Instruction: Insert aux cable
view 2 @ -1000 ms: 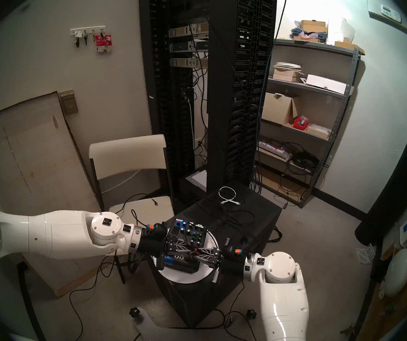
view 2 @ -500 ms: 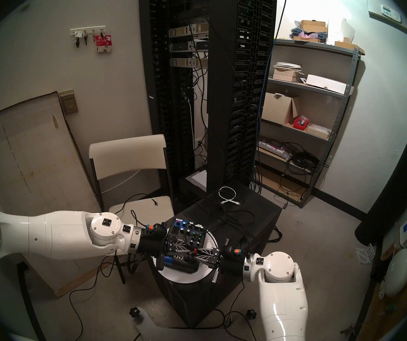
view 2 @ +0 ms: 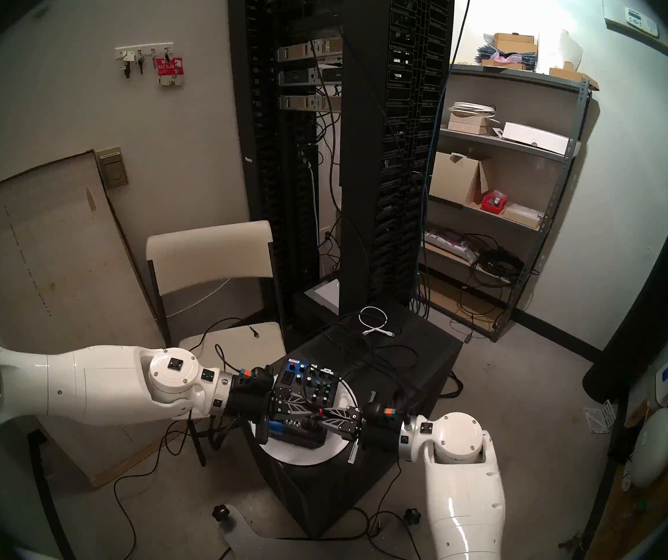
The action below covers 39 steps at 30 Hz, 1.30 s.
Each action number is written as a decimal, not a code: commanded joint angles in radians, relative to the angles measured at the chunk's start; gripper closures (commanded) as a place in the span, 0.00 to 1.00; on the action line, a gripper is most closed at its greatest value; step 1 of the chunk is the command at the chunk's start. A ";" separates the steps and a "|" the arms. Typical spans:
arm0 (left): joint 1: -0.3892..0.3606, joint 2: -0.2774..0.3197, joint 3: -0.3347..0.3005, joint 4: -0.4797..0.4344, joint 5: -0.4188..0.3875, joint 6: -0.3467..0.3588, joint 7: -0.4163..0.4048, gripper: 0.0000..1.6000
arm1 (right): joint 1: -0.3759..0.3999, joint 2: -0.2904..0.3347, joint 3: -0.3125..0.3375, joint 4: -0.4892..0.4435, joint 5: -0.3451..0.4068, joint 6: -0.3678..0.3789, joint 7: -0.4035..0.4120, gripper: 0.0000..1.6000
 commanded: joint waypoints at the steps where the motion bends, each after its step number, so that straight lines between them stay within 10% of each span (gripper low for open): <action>1: -0.033 0.001 0.003 -0.012 0.031 0.026 -0.019 1.00 | 0.004 -0.002 0.005 -0.003 0.008 0.002 0.000 0.93; 26: -0.047 0.020 -0.001 -0.043 0.077 0.047 0.017 1.00 | 0.004 0.000 0.003 0.002 0.012 0.002 -0.001 0.86; 39: -0.049 0.094 0.000 -0.094 0.050 0.033 0.010 1.00 | 0.001 -0.001 0.004 -0.010 0.027 0.006 0.015 0.60</action>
